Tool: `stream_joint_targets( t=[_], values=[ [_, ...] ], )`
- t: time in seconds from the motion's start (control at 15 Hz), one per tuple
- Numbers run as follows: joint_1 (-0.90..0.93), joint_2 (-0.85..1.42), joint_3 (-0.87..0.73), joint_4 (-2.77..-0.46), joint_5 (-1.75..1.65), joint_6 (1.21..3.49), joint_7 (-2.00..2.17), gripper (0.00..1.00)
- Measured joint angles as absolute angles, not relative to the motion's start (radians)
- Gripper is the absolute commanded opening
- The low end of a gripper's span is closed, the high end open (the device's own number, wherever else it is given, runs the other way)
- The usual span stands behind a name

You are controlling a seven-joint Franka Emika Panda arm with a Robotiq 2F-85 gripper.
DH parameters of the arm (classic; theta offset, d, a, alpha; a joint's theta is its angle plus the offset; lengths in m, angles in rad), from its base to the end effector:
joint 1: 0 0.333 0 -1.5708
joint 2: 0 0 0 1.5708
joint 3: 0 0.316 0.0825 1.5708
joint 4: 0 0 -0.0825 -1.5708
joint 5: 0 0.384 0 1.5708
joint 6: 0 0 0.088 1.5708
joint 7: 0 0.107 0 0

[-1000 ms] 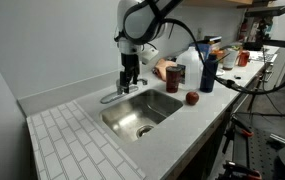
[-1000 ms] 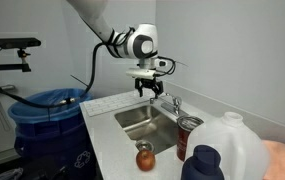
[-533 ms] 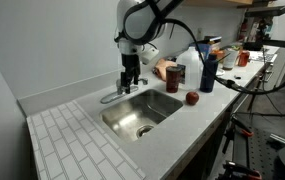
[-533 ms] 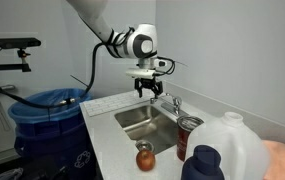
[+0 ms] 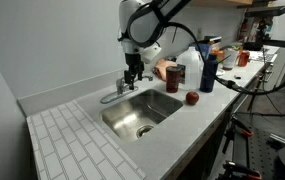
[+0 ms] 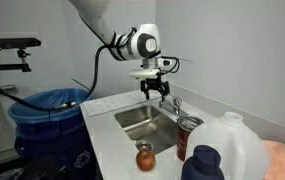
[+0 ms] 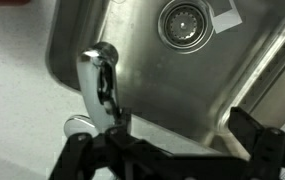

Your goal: Move the tap nozzle to the right

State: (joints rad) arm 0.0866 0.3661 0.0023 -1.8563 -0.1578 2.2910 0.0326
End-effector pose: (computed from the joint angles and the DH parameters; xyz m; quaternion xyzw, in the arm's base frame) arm 0.6386 0.0533 0.3307 0.9945 0.0779 0.0378 0.0584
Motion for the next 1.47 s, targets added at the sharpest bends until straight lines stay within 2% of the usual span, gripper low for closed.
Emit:
stream_joint_targets(
  t=[0.6, 1.47],
  values=[
    [0.078, 0.367, -0.055, -1.808, -0.176, 2.296, 0.075, 1.0],
    [0.07, 0.352, -0.024, -1.847, -0.154, 2.292, 0.071, 1.0]
  ],
)
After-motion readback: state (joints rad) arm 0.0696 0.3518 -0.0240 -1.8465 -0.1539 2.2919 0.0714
